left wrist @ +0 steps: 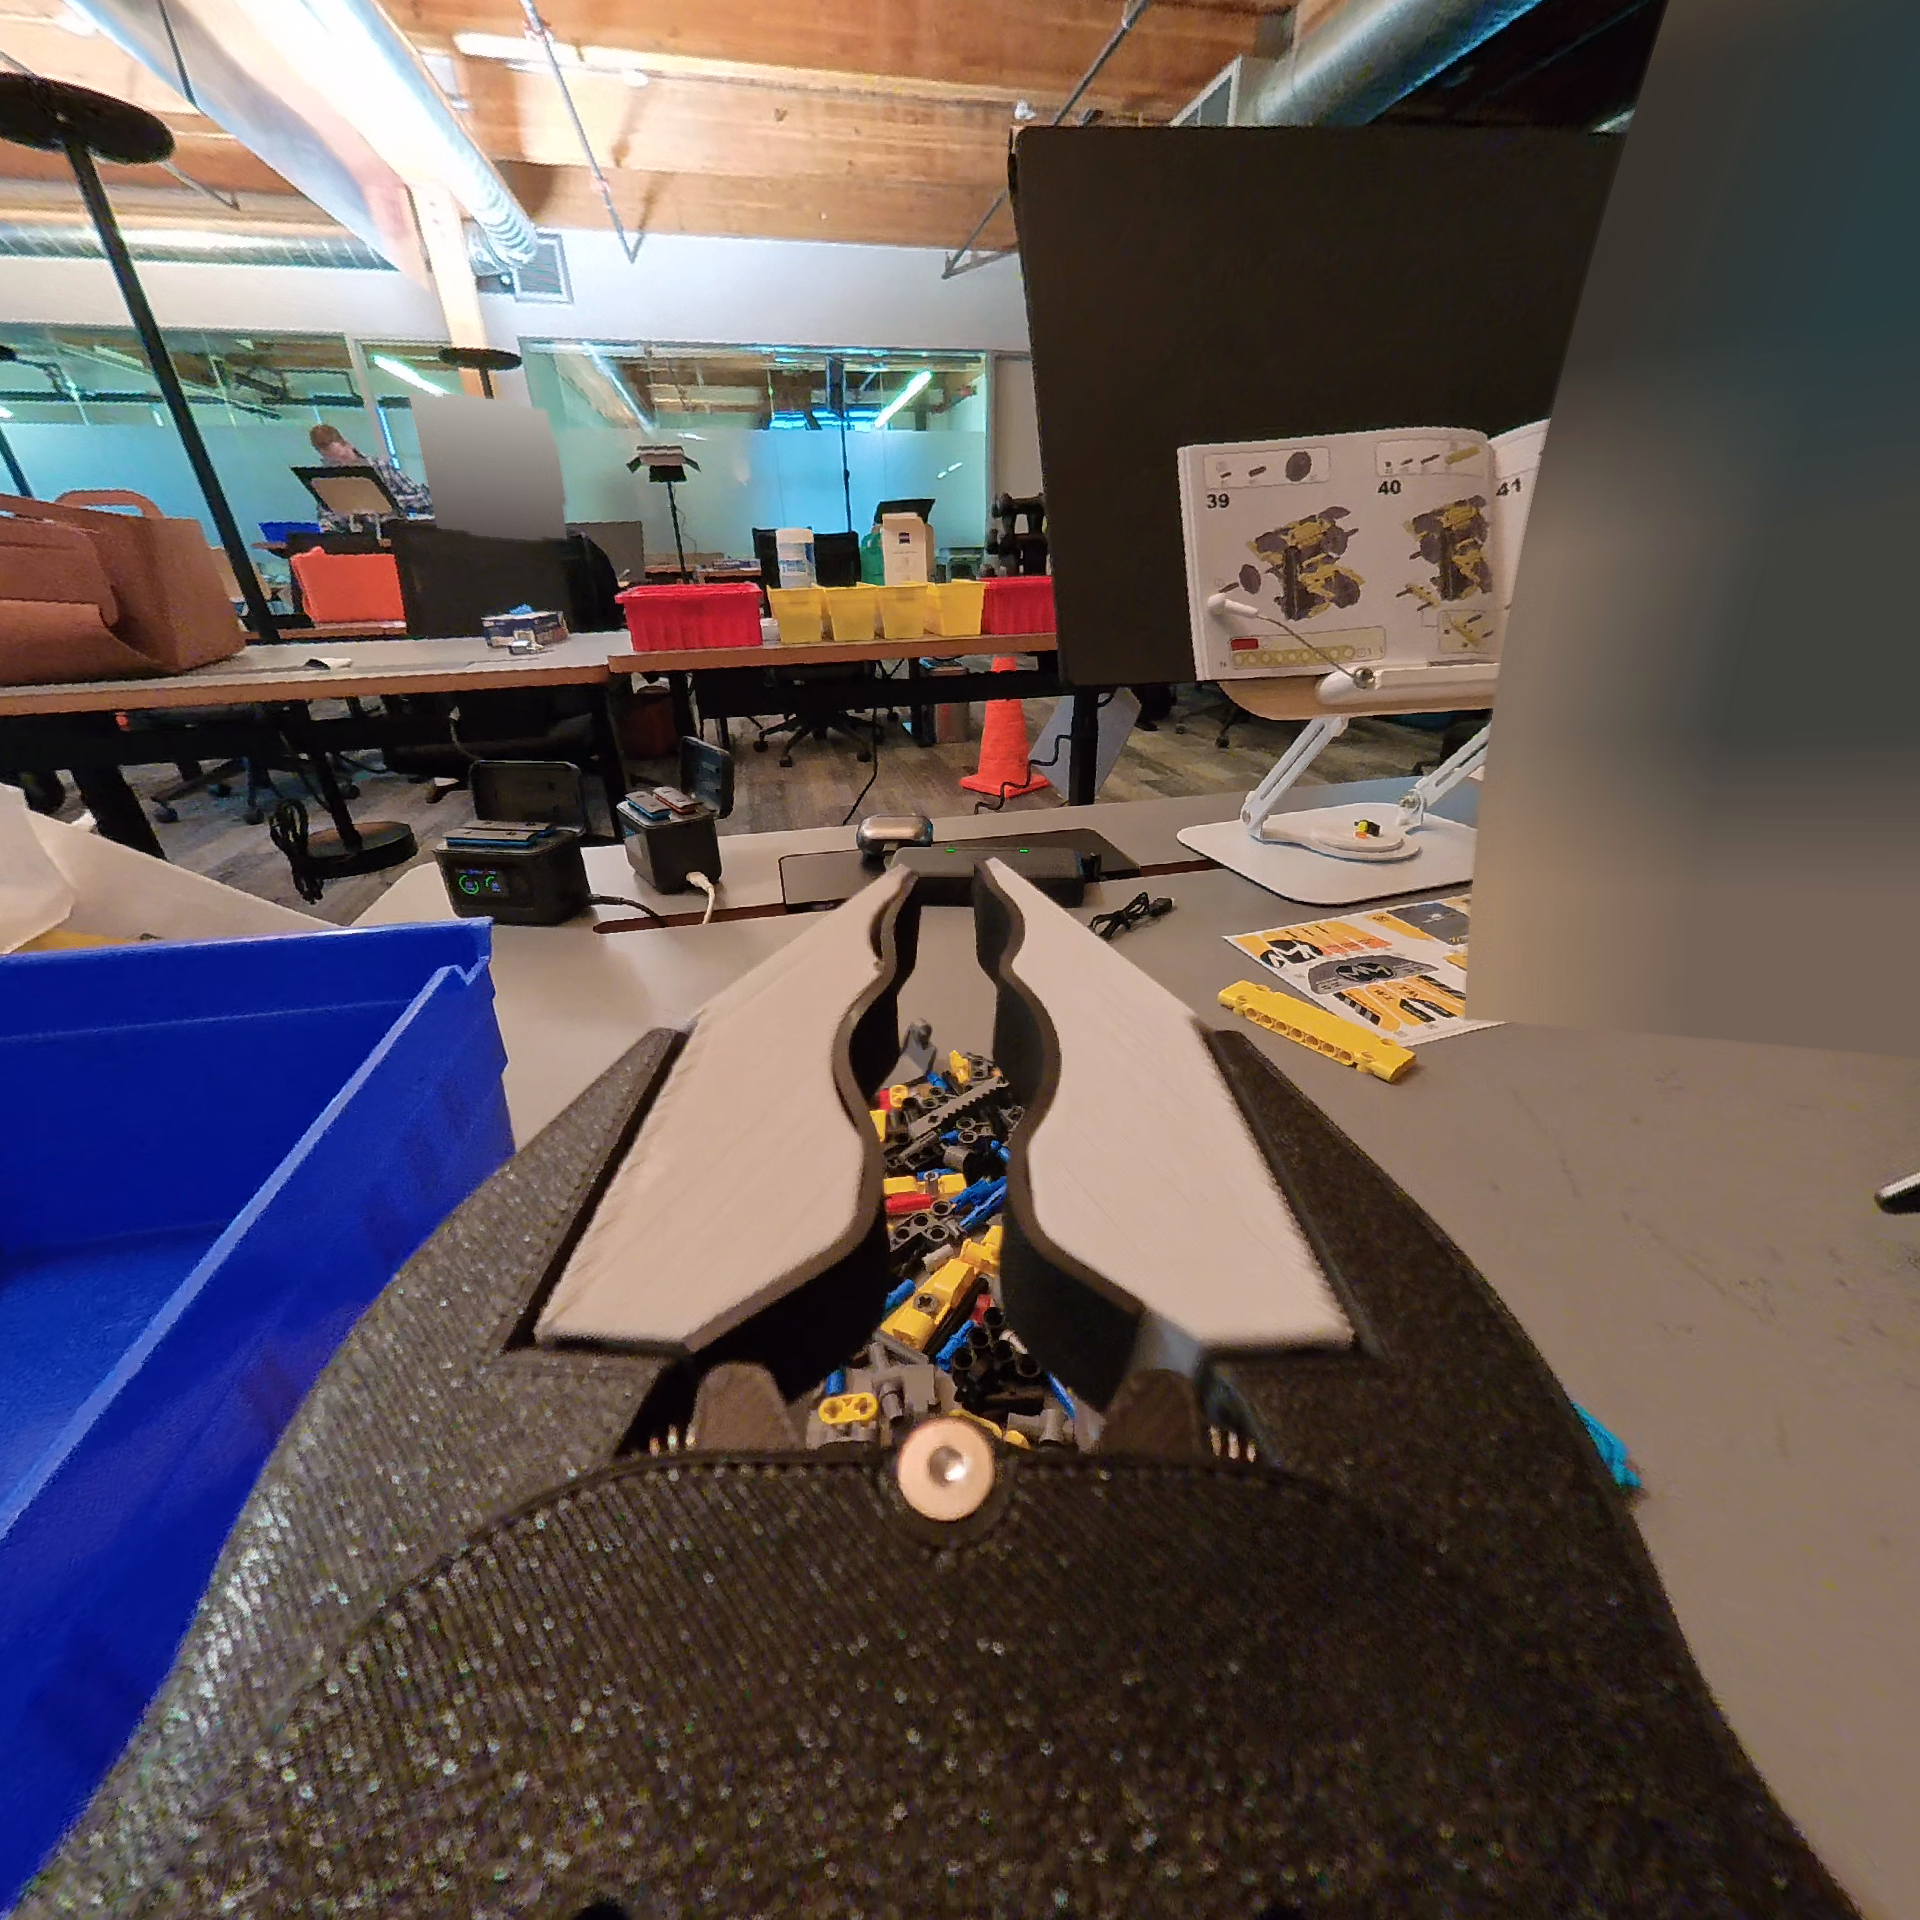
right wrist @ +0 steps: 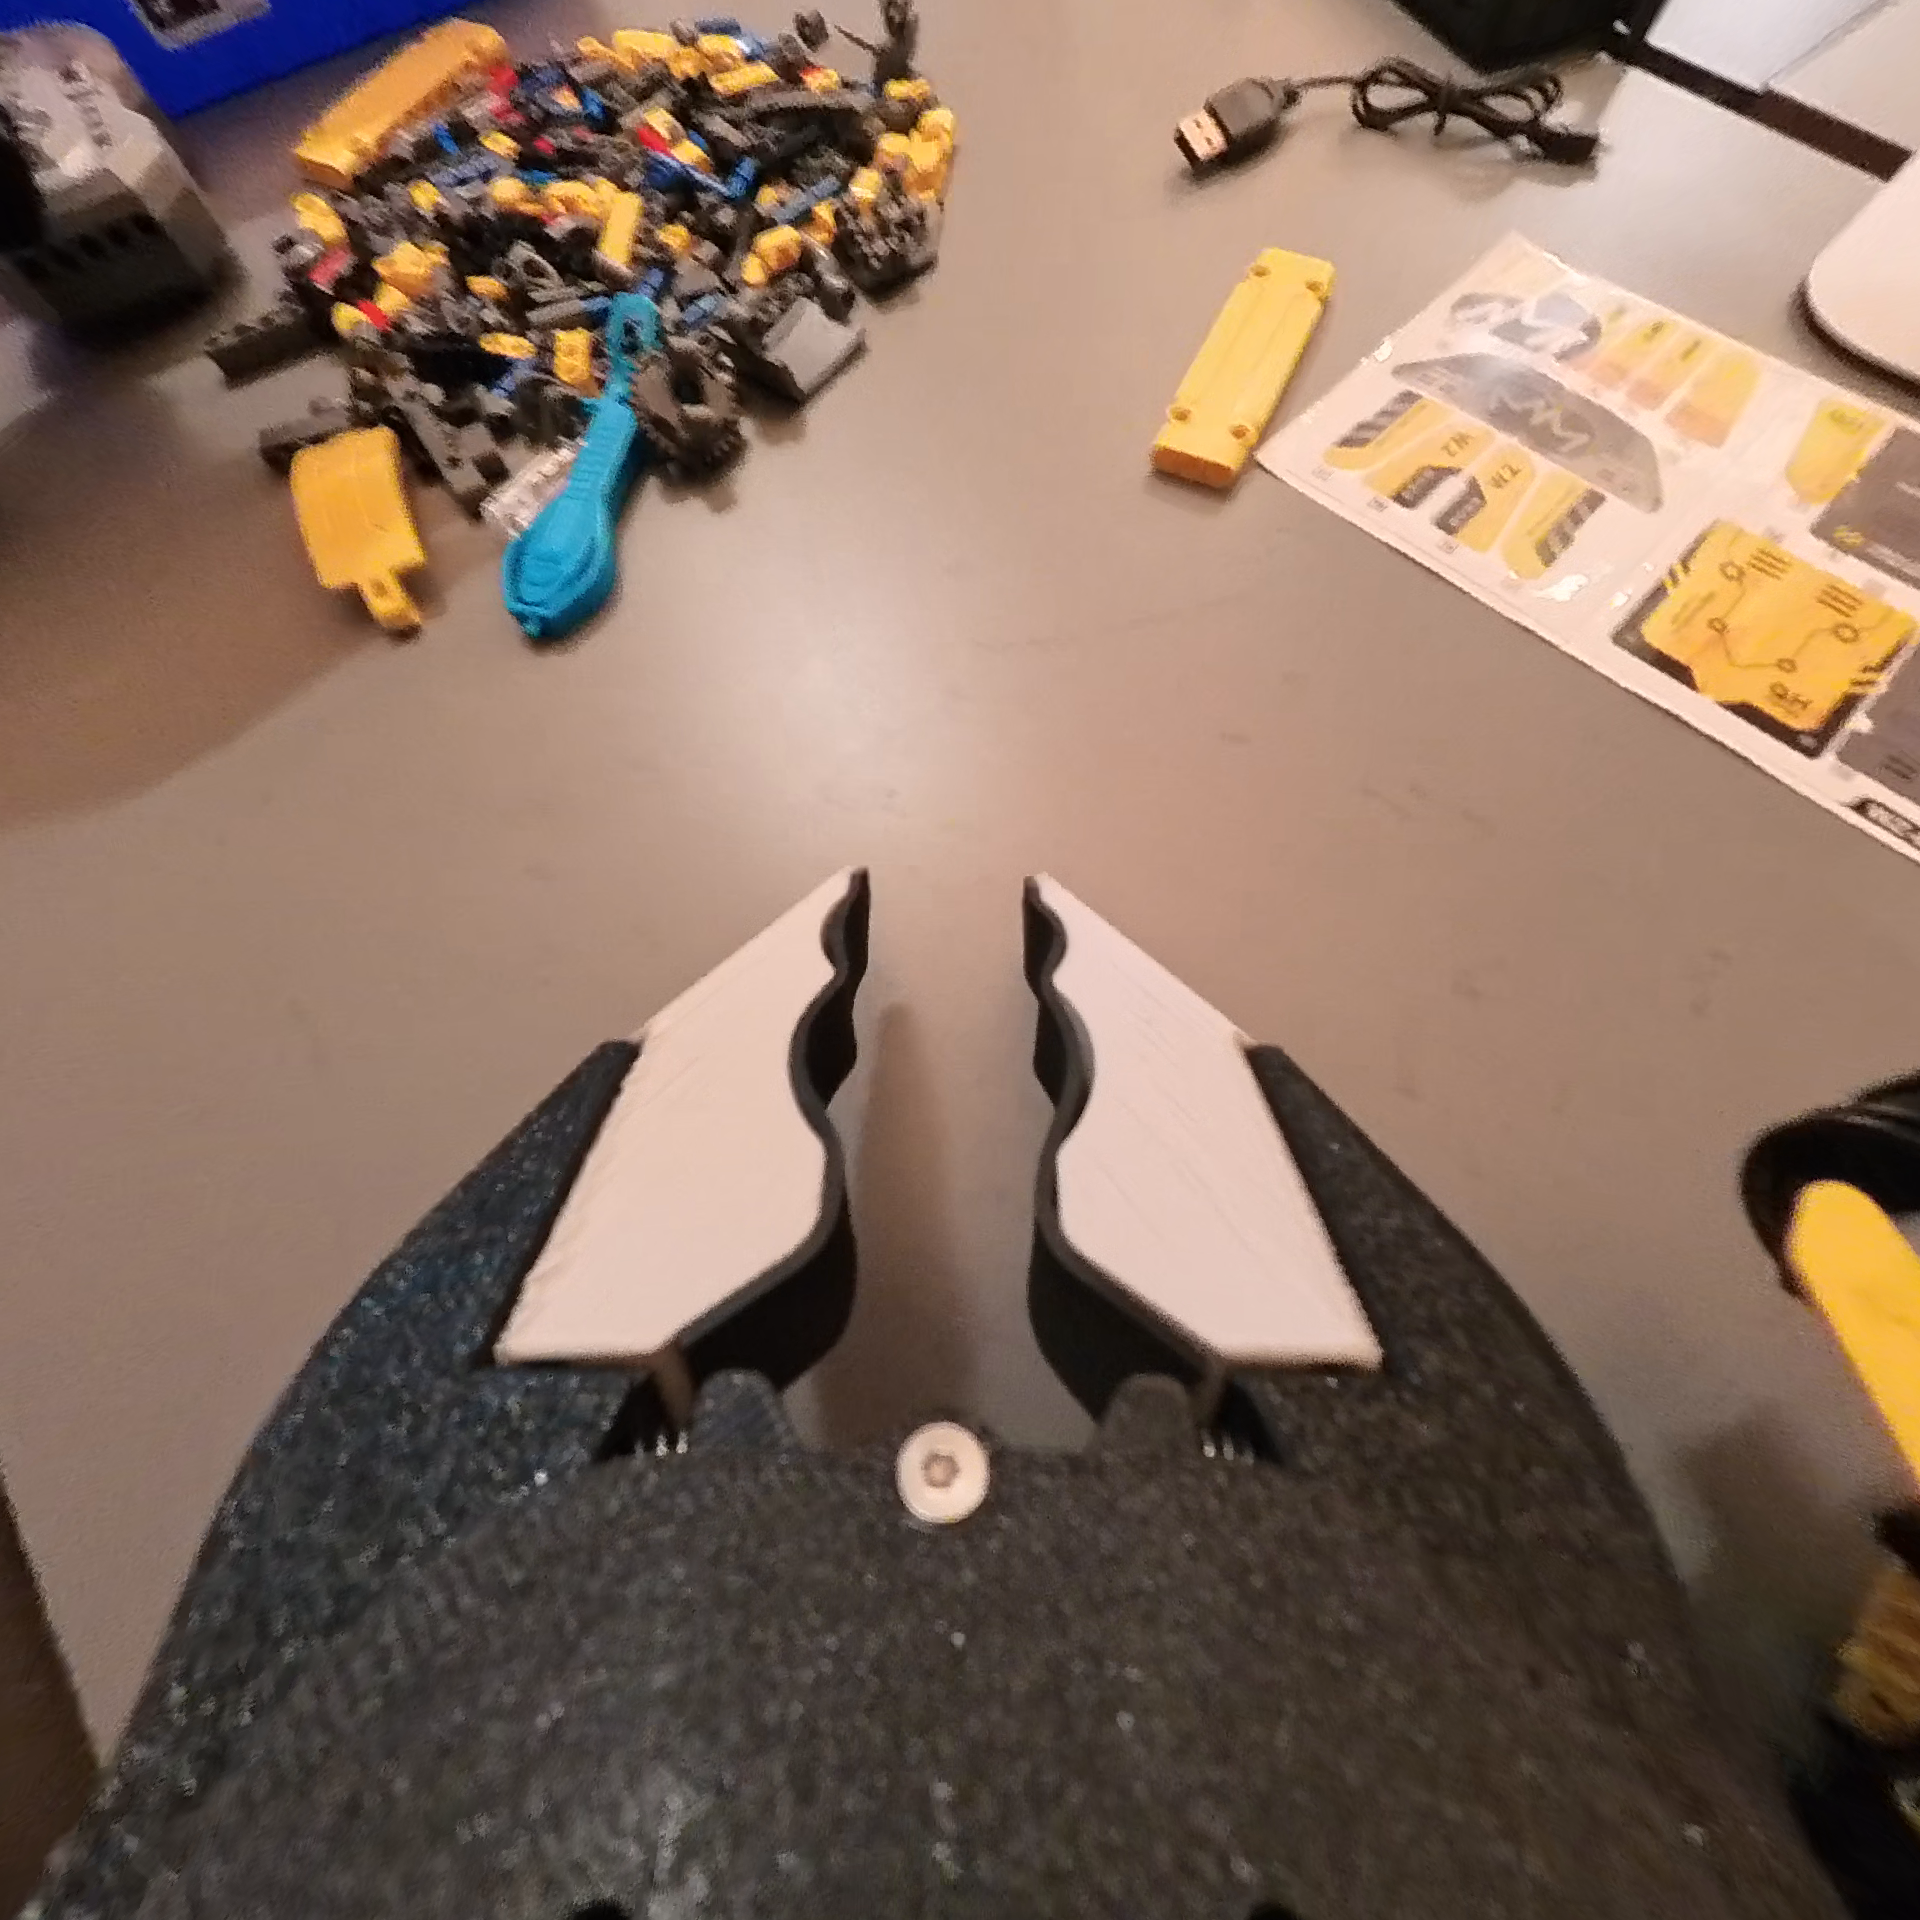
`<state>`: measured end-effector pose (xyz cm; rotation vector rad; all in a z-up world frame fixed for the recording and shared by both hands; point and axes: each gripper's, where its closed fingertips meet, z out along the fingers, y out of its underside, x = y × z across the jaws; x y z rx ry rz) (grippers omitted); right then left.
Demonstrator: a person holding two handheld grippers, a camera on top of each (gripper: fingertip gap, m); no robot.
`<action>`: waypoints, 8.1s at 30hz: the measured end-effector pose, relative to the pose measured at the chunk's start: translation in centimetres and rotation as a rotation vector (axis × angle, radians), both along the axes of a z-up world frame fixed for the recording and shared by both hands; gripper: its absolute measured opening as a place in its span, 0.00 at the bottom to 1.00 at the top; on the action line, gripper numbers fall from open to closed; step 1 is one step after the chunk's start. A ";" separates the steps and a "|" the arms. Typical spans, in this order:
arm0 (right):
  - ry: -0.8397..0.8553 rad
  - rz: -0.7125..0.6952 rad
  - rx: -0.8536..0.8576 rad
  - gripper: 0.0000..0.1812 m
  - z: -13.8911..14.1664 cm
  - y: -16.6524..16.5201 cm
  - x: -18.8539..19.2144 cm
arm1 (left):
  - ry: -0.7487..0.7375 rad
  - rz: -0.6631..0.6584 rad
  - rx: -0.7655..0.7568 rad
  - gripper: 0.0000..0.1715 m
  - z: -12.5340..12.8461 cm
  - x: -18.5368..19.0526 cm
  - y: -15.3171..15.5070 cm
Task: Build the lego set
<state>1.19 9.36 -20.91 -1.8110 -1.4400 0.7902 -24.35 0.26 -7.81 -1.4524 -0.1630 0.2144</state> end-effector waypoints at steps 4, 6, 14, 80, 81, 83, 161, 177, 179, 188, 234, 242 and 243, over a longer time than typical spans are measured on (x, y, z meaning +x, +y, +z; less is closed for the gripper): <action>0.040 0.071 -0.062 0.11 1.1 -1.5 -2.1 | -0.005 -0.015 -0.005 0.04 -0.1 0.2 0.1; 0.053 0.113 -0.052 0.11 1.6 -2.2 -3.3 | 0.004 -0.017 -0.004 0.04 -0.1 0.4 0.1; 0.094 0.224 -0.022 0.15 1.4 -4.3 -5.8 | 0.024 0.010 0.010 0.00 0.2 0.0 -0.1; 0.226 0.240 0.105 0.15 3.8 -2.1 -12.2 | -0.075 -0.015 -0.700 0.22 -4.2 -7.6 3.9; 0.230 0.238 0.101 0.15 3.9 -2.1 -12.1 | -0.076 -0.016 -0.701 0.22 -4.2 -7.5 3.9; 0.238 0.233 0.095 0.15 4.0 -2.0 -12.1 | -0.086 -0.044 -0.682 0.25 -3.8 -7.0 4.1; 0.387 0.192 0.055 0.17 7.0 -1.4 -11.5 | -0.018 -0.029 -0.654 0.25 -2.9 -6.2 4.8; 0.367 0.197 0.061 0.17 6.5 -1.5 -11.7 | -0.015 -0.016 -0.651 0.26 -2.9 -6.5 4.7; 0.370 0.196 0.058 0.17 6.5 -1.5 -11.7 | -0.013 -0.015 -0.650 0.26 -2.9 -6.5 4.7; 0.360 0.200 0.058 0.17 6.2 -1.6 -11.8 | -0.013 -0.007 -0.647 0.26 -2.8 -6.7 4.6; 0.372 0.229 0.062 0.17 6.1 -2.5 -12.2 | -0.031 0.074 -0.667 0.29 -4.0 -9.1 4.0; 0.362 0.243 0.043 0.17 5.8 -2.9 -12.3 | -0.032 0.079 -0.682 0.31 -4.4 -9.4 3.9; 0.358 0.245 0.042 0.17 5.7 -3.0 -12.4 | -0.035 0.077 -0.679 0.31 -4.4 -9.4 3.9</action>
